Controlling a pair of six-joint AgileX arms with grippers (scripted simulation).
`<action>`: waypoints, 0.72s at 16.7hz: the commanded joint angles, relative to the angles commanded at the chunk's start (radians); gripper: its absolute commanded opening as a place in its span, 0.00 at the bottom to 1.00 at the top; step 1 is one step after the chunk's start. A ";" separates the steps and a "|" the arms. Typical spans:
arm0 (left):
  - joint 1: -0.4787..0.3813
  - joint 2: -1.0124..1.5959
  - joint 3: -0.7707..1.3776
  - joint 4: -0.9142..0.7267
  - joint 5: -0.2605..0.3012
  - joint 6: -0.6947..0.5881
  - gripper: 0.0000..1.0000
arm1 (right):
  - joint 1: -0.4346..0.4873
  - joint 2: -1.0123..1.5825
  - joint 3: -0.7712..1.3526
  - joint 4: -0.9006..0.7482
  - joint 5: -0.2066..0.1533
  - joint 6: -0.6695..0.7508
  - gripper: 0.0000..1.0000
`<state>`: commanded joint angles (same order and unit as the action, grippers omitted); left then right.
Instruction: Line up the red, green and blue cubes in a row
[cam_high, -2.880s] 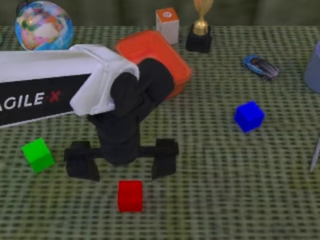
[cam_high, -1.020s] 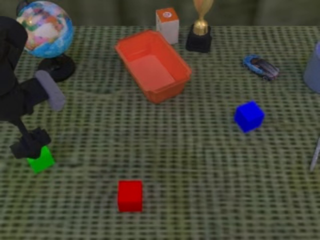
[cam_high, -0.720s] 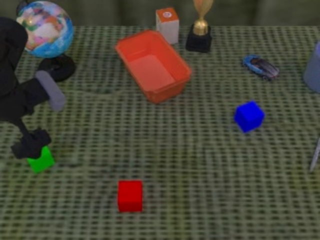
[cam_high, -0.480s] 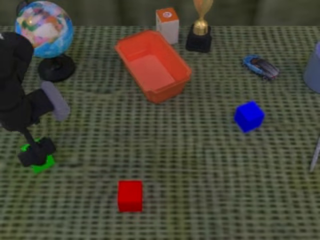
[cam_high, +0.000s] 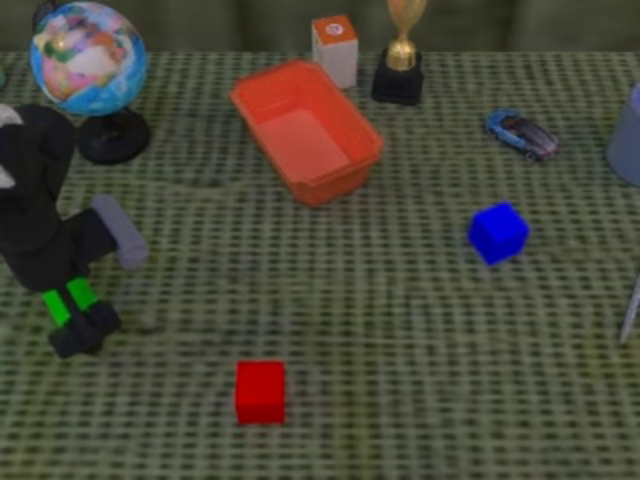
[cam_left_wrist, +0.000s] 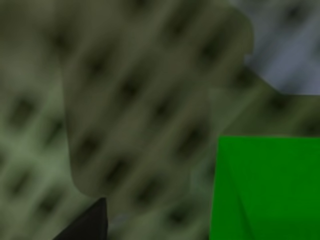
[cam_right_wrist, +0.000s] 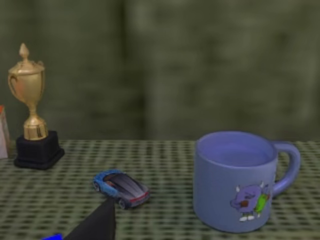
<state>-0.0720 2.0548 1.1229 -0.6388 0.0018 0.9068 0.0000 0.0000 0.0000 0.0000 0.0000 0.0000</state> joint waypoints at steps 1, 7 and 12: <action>0.000 0.000 0.000 0.000 0.000 0.000 1.00 | 0.000 0.000 0.000 0.000 0.000 0.000 1.00; 0.000 0.000 0.000 0.000 0.000 0.000 0.62 | 0.000 0.000 0.000 0.000 0.000 0.000 1.00; 0.000 0.000 0.000 0.000 0.000 0.000 0.25 | 0.000 0.000 0.000 0.000 0.000 0.000 1.00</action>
<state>-0.0720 2.0548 1.1229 -0.6388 0.0018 0.9068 0.0000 0.0000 0.0000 0.0000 0.0000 0.0000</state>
